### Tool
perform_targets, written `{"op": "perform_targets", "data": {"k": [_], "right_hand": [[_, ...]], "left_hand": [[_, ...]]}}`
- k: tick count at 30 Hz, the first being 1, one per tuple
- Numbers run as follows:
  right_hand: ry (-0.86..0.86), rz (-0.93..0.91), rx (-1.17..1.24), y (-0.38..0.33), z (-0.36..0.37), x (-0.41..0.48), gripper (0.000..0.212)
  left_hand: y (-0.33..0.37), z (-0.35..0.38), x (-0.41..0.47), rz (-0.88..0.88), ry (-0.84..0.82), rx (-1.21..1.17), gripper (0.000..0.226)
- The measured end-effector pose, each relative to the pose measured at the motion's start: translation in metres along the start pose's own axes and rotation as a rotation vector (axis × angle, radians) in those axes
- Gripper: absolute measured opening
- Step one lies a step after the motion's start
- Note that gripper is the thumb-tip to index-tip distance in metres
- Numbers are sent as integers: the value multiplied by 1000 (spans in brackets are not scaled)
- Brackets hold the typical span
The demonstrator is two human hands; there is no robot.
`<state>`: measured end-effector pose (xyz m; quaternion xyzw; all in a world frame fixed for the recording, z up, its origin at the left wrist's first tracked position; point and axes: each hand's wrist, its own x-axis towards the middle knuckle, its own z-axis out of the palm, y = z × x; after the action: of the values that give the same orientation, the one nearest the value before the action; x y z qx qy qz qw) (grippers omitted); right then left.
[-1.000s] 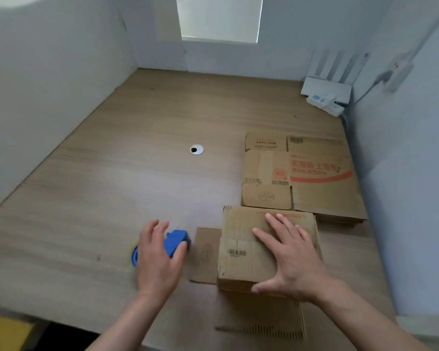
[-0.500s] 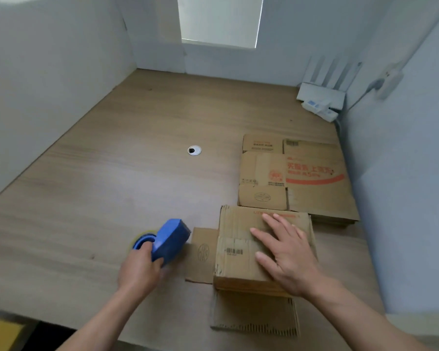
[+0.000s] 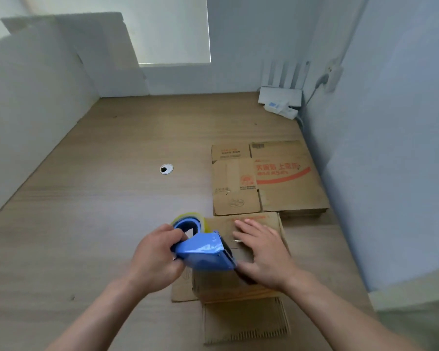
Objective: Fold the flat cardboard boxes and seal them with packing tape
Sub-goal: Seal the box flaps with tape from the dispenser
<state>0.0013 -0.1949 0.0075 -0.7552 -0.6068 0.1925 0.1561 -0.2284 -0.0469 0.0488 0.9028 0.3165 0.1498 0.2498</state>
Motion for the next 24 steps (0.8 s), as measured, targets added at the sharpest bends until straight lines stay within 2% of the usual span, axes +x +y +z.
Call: {"op": "perform_targets", "data": {"k": [5,12,17,20,22,24], "right_hand": [[11,-6,89,2,-1,0,87],[42,-21,178,2,0,-4,52],[49,-55,145,4,6,-4,57],[126,-75,156,7,11,-6,54],[199,-83,144,7,14,-8,54],[277,-91,132,6,17,-10,46]], "left_hand": [[-7,4,2,10,-33,39,21],[-5,0,8,59,-75,157,18],[4,0,12,96,-98,256,15],[8,1,14,111,-116,285,18],[12,1,16,112,-112,286,11],[16,-1,19,105,-121,289,21]]}}
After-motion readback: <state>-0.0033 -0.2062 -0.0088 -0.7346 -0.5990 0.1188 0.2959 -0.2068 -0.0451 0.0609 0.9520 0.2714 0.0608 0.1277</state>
